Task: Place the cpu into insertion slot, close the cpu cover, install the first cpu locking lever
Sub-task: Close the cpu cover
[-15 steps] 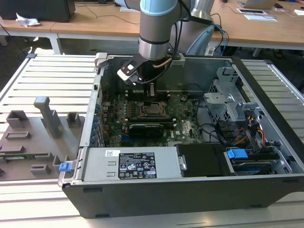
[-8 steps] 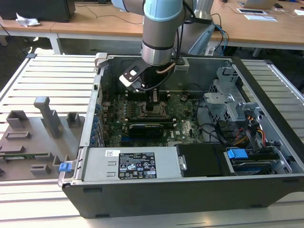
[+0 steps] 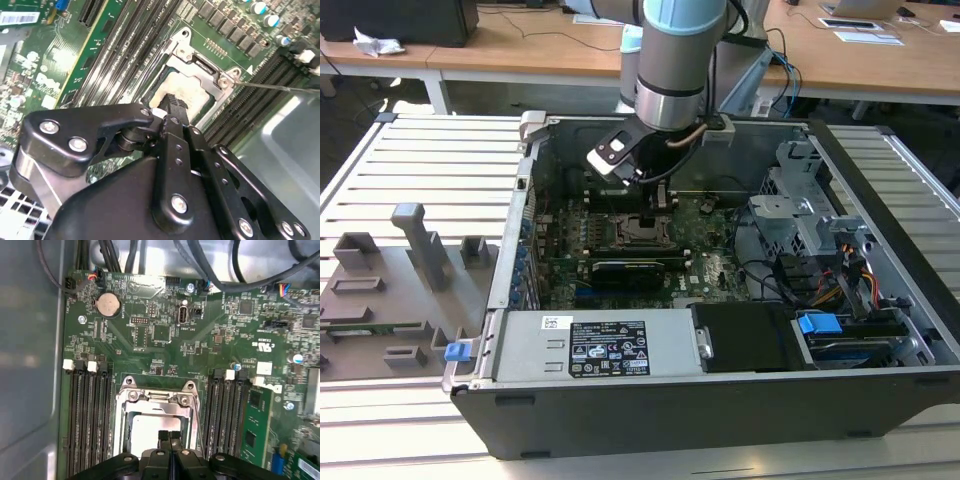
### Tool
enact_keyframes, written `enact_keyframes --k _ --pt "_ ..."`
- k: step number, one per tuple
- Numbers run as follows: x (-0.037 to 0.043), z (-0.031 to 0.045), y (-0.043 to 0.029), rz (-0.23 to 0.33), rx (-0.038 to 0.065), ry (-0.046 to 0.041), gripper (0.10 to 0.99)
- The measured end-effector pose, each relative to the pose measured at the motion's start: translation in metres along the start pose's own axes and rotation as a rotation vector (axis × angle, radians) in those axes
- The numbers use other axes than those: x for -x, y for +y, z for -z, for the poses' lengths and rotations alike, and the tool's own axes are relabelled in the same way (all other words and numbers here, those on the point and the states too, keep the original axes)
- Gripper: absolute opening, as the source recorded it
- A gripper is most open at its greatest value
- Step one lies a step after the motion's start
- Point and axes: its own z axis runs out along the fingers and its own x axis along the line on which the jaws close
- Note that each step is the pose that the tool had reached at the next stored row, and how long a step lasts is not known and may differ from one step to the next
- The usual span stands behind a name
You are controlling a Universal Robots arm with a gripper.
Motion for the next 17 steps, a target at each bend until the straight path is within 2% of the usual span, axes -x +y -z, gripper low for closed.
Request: enact_keyframes --k 4,7,10,12,17 --pt "-0.0002 0.0172 -0.0007 0.0 0.0 -0.001 0.106" --pt "-0.0005 0.0351 -0.0014 0.0 0.0 -0.0042 0.106" --pt "-0.0006 0.045 -0.0018 0.0 0.0 -0.0054 0.106" --pt "-0.0006 0.0487 -0.0019 0.0 0.0 -0.0061 0.106" --pt "-0.0006 0.0493 -0.0019 0.0 0.0 -0.0062 0.106"
